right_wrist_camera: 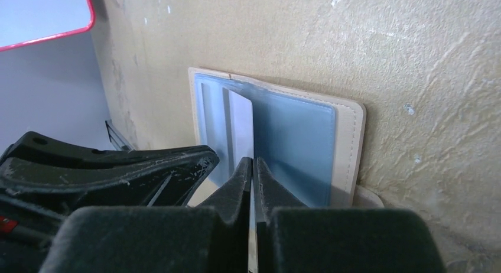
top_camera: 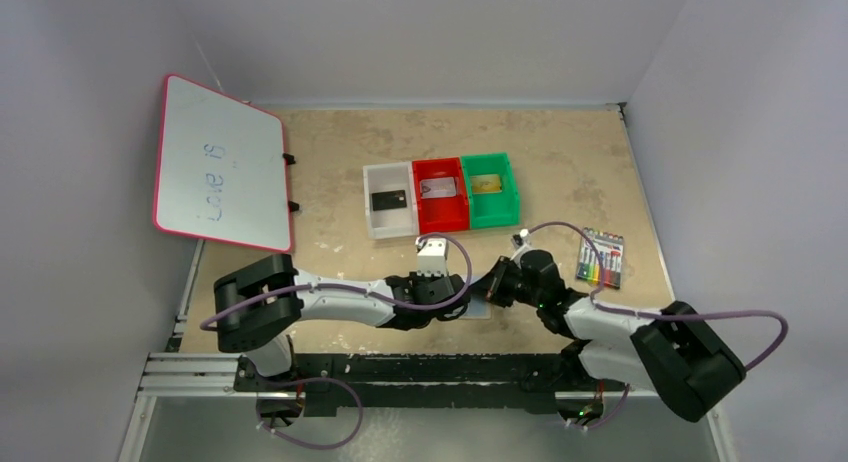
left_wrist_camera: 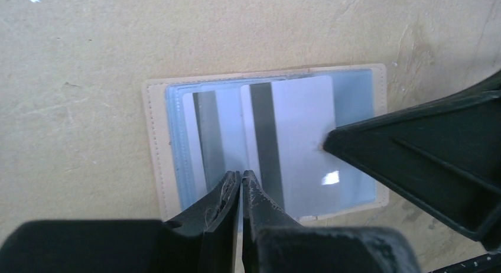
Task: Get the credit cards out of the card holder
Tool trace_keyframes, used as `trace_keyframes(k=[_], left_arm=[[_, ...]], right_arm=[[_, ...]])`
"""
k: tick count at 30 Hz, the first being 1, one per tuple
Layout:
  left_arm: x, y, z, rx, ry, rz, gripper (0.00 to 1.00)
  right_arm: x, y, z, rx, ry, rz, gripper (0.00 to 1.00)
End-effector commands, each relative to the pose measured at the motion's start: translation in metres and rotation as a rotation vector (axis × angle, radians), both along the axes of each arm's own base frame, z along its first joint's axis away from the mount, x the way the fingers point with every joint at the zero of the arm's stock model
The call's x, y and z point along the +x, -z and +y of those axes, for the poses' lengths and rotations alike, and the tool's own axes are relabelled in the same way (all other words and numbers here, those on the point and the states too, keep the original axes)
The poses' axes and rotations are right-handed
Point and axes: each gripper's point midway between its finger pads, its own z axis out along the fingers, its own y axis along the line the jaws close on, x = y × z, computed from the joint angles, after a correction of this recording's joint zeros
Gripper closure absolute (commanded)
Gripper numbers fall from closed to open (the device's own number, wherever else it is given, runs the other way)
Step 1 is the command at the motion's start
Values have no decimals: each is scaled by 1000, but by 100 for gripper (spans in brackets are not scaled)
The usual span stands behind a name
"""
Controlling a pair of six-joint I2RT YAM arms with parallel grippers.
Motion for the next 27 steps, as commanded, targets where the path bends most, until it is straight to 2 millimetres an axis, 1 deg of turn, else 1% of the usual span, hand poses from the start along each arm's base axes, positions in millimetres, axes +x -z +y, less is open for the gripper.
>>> trace_keyframes(k=[1, 4, 8, 11, 13, 16, 19, 20, 21, 24, 27], left_arm=[[5, -15, 10, 11, -27, -50, 94], [4, -11, 8, 18, -16, -44, 94], [1, -5, -2, -2, 14, -22, 95], [-1, -4, -7, -6, 34, -14, 95], [-2, -2, -6, 4, 38, -8, 95], [-4, 6, 1, 49, 29, 8, 95], [-5, 12, 5, 87, 27, 20, 96], [-6, 13, 5, 90, 30, 23, 97], [-8, 14, 4, 90, 37, 27, 97], [-10, 18, 4, 93, 45, 35, 97], [-10, 21, 3, 92, 43, 39, 98]], right_arm=[[1, 2, -15, -64, 46, -19, 100], [-1, -1, -18, -61, 58, -28, 100], [-2, -3, -16, -48, 46, -28, 100], [-2, -7, -11, -29, 19, -40, 93], [-1, -13, -5, 8, 1, -57, 86], [-1, -22, 4, 69, -16, -70, 84], [1, -22, 4, 86, 4, -56, 83], [2, -22, 4, 88, 10, -55, 79], [2, -21, 4, 89, 13, -53, 77], [1, -20, 7, 93, -4, -46, 76], [-1, -19, 11, 111, -29, -47, 77]])
